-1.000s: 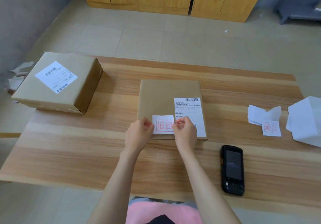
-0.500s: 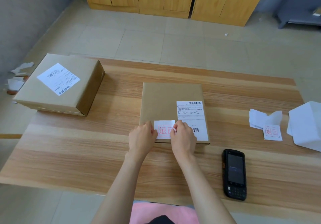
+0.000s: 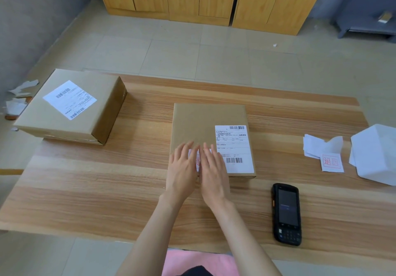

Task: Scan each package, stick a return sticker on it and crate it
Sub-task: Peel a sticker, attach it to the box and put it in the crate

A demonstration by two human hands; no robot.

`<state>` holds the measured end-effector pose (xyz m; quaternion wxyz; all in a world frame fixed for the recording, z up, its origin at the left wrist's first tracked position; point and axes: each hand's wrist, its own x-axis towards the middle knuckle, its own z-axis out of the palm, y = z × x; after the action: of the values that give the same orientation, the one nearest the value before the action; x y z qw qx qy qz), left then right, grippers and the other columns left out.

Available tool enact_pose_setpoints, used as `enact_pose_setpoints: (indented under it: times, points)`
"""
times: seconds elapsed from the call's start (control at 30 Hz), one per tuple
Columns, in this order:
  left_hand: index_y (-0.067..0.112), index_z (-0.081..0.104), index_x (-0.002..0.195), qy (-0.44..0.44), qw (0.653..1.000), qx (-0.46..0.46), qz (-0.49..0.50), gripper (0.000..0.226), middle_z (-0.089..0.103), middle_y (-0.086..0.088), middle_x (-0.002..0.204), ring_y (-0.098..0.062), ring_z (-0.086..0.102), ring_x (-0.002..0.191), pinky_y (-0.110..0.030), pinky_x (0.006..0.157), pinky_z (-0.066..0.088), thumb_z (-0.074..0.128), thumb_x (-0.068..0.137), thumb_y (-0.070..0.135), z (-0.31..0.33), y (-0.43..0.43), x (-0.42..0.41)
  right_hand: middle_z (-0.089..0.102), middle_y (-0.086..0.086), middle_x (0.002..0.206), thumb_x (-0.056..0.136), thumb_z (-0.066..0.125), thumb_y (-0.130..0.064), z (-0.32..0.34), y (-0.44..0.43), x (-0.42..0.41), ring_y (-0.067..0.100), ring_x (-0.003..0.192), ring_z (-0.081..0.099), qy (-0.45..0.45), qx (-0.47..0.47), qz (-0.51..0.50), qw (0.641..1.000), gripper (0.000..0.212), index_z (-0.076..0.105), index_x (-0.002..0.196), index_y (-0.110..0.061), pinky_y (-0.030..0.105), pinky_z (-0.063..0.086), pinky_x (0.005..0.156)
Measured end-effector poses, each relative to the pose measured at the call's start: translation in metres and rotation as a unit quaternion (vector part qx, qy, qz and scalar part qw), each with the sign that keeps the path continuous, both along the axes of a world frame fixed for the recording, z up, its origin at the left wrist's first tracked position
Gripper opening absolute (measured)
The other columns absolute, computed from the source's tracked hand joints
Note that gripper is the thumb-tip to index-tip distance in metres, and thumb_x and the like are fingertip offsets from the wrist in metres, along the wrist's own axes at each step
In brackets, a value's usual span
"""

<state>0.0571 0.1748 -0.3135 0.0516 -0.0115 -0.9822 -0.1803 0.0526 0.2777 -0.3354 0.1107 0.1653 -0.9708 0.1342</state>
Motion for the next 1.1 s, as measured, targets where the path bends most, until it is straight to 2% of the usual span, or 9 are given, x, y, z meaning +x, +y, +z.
enact_pose_setpoints:
  times: [0.1,0.2,0.4,0.47,0.57,0.73,0.87,0.97,1.1]
  points:
    - [0.005,0.055,0.130,-0.018,0.999,-0.025,-0.039,0.050,0.053,-0.010,0.137,-0.034,0.049,0.128,-0.042,0.098,0.046,0.034,0.087,0.019,-0.004,0.004,0.003,0.055,0.010,0.136,0.064,0.082,-0.015,-0.007,-0.001,0.006,0.029,0.130,0.048,-0.049,0.033,0.021,0.998,0.082,0.044,0.136,-0.006,0.039,0.023,0.108]
    - [0.003,0.051,0.134,-0.043,0.997,-0.040,-0.044,0.053,0.052,-0.010,0.139,-0.035,0.046,0.130,-0.049,0.099,0.045,0.031,0.086,0.015,-0.007,0.006,0.006,0.047,0.007,0.144,0.067,0.081,-0.016,-0.011,0.001,0.008,0.027,0.136,0.040,-0.080,0.039,0.018,0.996,0.080,0.047,0.139,-0.009,0.038,0.018,0.111]
    - [0.002,0.048,0.136,-0.068,0.995,-0.047,-0.046,0.057,0.053,-0.011,0.137,-0.034,0.047,0.128,-0.049,0.101,0.039,0.032,0.084,0.018,-0.017,0.005,0.012,0.053,0.009,0.139,0.067,0.080,-0.009,-0.017,0.006,0.005,0.029,0.130,0.048,-0.056,0.036,0.000,0.998,0.073,0.052,0.135,-0.007,0.041,0.022,0.107]
    - [0.002,0.051,0.134,-0.079,0.994,-0.059,-0.039,0.058,0.053,-0.011,0.138,-0.034,0.048,0.128,-0.049,0.102,0.037,0.029,0.082,0.016,-0.018,0.004,0.012,0.052,0.009,0.139,0.077,0.064,-0.006,-0.019,0.009,0.006,0.029,0.130,0.048,-0.040,0.044,-0.005,0.998,0.058,0.053,0.134,-0.008,0.041,0.022,0.106]
    - [0.006,0.038,0.143,-0.102,0.993,-0.052,-0.030,0.067,0.035,-0.009,0.151,-0.031,0.028,0.141,-0.048,0.113,0.017,0.013,0.082,0.016,-0.019,0.000,0.014,0.054,0.008,0.137,0.083,0.037,-0.010,-0.021,0.016,0.005,0.029,0.128,0.050,-0.058,0.059,-0.032,0.996,0.051,0.058,0.130,-0.010,0.041,0.023,0.106]
    - [0.005,0.050,0.135,-0.096,0.993,-0.066,0.007,0.056,0.049,-0.011,0.141,-0.033,0.044,0.132,-0.054,0.102,0.035,0.027,0.084,0.012,-0.024,-0.006,0.014,0.054,0.009,0.138,0.081,0.067,-0.005,-0.023,0.027,0.003,0.031,0.129,0.049,-0.059,0.049,-0.054,0.996,0.052,0.056,0.131,-0.007,0.041,0.023,0.110]
    - [0.011,0.041,0.143,-0.083,0.995,-0.049,0.024,0.054,0.037,-0.012,0.150,-0.034,0.029,0.140,-0.055,0.109,0.024,0.037,0.089,0.006,-0.027,-0.010,0.017,0.051,0.010,0.140,0.080,0.073,-0.008,-0.019,0.028,0.003,0.032,0.131,0.046,-0.098,0.035,-0.064,0.992,0.057,0.054,0.134,-0.009,0.047,0.035,0.106]
    - [0.016,0.032,0.147,-0.089,0.995,-0.025,0.038,0.058,0.025,-0.013,0.155,-0.033,0.015,0.145,-0.055,0.113,0.015,0.044,0.092,0.003,-0.026,-0.011,0.018,0.045,0.010,0.145,0.089,0.061,-0.010,-0.020,0.029,0.003,0.032,0.136,0.039,-0.110,0.024,-0.062,0.992,0.050,0.049,0.138,-0.010,0.047,0.029,0.110]
    - [0.019,0.035,0.146,-0.072,0.996,0.016,0.057,0.050,0.021,-0.016,0.156,-0.033,0.010,0.146,-0.051,0.115,0.012,0.041,0.098,0.010,-0.026,-0.012,0.017,0.042,0.012,0.147,0.097,0.023,-0.028,-0.013,0.029,0.001,0.033,0.138,0.035,-0.146,0.000,-0.065,0.987,0.052,0.048,0.139,-0.011,0.046,0.026,0.112]
